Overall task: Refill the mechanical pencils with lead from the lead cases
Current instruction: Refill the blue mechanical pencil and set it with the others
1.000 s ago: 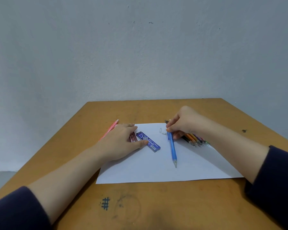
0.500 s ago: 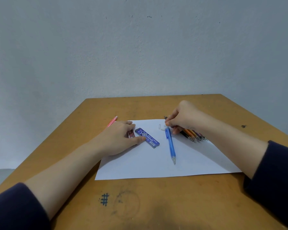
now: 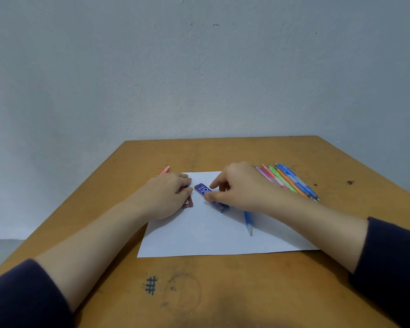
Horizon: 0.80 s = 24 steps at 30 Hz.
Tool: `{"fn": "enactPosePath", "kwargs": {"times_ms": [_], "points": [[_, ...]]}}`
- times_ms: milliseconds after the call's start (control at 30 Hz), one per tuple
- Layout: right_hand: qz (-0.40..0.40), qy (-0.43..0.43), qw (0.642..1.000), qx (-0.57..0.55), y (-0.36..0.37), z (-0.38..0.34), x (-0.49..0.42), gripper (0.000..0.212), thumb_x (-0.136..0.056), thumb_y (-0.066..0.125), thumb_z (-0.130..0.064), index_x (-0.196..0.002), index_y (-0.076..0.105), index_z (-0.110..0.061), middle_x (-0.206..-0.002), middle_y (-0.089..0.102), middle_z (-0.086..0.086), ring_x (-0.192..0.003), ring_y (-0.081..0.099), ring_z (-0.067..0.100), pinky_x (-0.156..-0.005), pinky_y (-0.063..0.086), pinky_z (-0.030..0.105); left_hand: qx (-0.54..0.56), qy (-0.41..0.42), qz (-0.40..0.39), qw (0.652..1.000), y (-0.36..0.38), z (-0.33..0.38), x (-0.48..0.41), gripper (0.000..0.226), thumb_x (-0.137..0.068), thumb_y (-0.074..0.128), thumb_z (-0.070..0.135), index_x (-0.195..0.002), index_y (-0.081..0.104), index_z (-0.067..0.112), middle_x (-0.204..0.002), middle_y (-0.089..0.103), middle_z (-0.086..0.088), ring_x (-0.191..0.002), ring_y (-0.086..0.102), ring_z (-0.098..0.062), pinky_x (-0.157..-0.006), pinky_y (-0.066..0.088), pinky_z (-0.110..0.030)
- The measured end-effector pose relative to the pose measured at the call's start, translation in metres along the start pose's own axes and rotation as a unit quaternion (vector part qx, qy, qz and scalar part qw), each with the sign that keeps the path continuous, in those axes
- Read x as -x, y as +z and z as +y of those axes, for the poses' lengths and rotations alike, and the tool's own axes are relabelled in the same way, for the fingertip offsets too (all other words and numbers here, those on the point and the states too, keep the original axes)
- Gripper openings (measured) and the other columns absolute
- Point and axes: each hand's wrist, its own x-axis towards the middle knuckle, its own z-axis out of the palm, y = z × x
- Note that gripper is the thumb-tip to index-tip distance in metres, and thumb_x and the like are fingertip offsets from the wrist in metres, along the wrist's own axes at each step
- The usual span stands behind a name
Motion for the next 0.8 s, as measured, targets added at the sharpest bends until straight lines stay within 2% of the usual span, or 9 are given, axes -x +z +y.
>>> {"fn": "enactPosePath", "kwargs": {"times_ms": [100,233,300,367,467,533,667,733,800], "points": [[-0.004,0.019,1.000,0.025,0.005,-0.003,0.001,0.046,-0.083,0.065,-0.047,-0.113,0.069,-0.012,-0.070,0.062,-0.003,-0.072,0.057,0.015,-0.059,0.041,0.028,0.001,-0.001,-0.002,1.000,0.002,-0.004,-0.001,0.032,-0.100,0.035,0.026,-0.097,0.060,0.006,-0.105,0.060,-0.002,-0.098,0.055,-0.020,-0.105,0.034,-0.044],[0.002,0.044,0.999,0.027,0.008,-0.003,0.000,0.040,-0.086,0.062,-0.038,-0.103,0.071,-0.004,-0.085,0.070,0.014,-0.076,0.063,0.026,-0.057,0.036,0.028,-0.005,-0.005,-0.005,1.000,0.000,-0.002,0.000,0.035,-0.101,0.036,0.026,-0.108,0.062,0.004,-0.119,0.061,-0.005,-0.109,0.054,-0.021,-0.105,0.033,-0.040],[0.010,0.065,0.998,0.021,0.008,-0.004,0.001,0.035,-0.082,0.064,-0.034,-0.099,0.073,-0.004,-0.082,0.070,0.015,-0.061,0.054,0.023,-0.052,0.033,0.027,0.004,-0.010,0.001,1.000,0.000,0.000,0.002,0.035,-0.101,0.037,0.025,-0.109,0.062,0.003,-0.120,0.061,-0.006,-0.111,0.053,-0.022,-0.108,0.028,-0.036],[0.014,0.083,0.996,0.013,0.007,-0.006,0.003,0.033,-0.076,0.068,-0.031,-0.095,0.073,-0.005,-0.072,0.066,0.013,-0.056,0.046,0.018,-0.048,0.031,0.027,0.016,-0.015,0.014,1.000,-0.002,0.004,0.004,0.034,-0.101,0.038,0.024,-0.111,0.061,0.001,-0.123,0.060,-0.008,-0.115,0.051,-0.022,-0.109,0.020,-0.027],[0.018,0.090,0.996,0.011,0.004,-0.008,0.004,0.032,-0.071,0.073,-0.032,-0.092,0.073,-0.006,-0.075,0.067,0.007,-0.062,0.055,0.019,-0.051,0.036,0.028,0.055,-0.016,0.063,0.996,-0.004,0.010,0.006,0.034,-0.101,0.042,0.024,-0.125,0.060,0.011,-0.140,0.051,0.000,-0.133,0.039,-0.015,-0.108,0.019,-0.022],[0.029,0.095,0.995,0.000,0.001,-0.008,0.003,0.029,-0.072,0.073,-0.031,-0.090,0.073,-0.009,-0.080,0.068,0.005,-0.072,0.062,0.018,-0.055,0.042,0.027,0.127,-0.036,0.101,0.986,-0.007,0.013,0.008,0.035,-0.101,0.044,0.028,-0.132,0.057,0.019,-0.142,0.049,0.004,-0.133,0.039,-0.012,-0.100,0.027,-0.022],[0.084,0.076,0.992,-0.047,-0.007,-0.007,0.004,0.019,-0.071,0.072,-0.027,-0.087,0.071,-0.016,-0.073,0.064,-0.001,-0.061,0.054,0.009,-0.051,0.039,0.021,0.297,-0.051,0.160,0.940,-0.010,0.016,0.008,0.022,-0.096,0.054,0.031,-0.111,0.069,0.026,-0.117,0.066,0.010,-0.110,0.055,-0.002,-0.092,0.039,-0.023],[0.112,0.057,0.989,-0.082,-0.007,-0.008,0.005,0.017,-0.071,0.071,-0.025,-0.087,0.070,-0.019,-0.071,0.064,-0.004,-0.055,0.049,0.006,-0.046,0.034,0.015,0.393,-0.053,0.175,0.901,-0.011,0.019,0.009,0.012,-0.093,0.060,0.024,-0.098,0.070,0.029,-0.098,0.073,0.009,-0.096,0.066,-0.006,-0.090,0.049,-0.028],[0.129,0.042,0.984,-0.114,-0.006,-0.009,0.006,0.018,-0.071,0.070,-0.023,-0.088,0.070,-0.018,-0.068,0.062,-0.006,-0.052,0.047,0.005,-0.047,0.036,0.015,0.450,-0.049,0.180,0.873,-0.013,0.022,0.010,0.013,-0.092,0.062,0.014,-0.098,0.069,0.022,-0.083,0.073,0.007,-0.079,0.069,-0.004,-0.078,0.052,-0.022]]}}
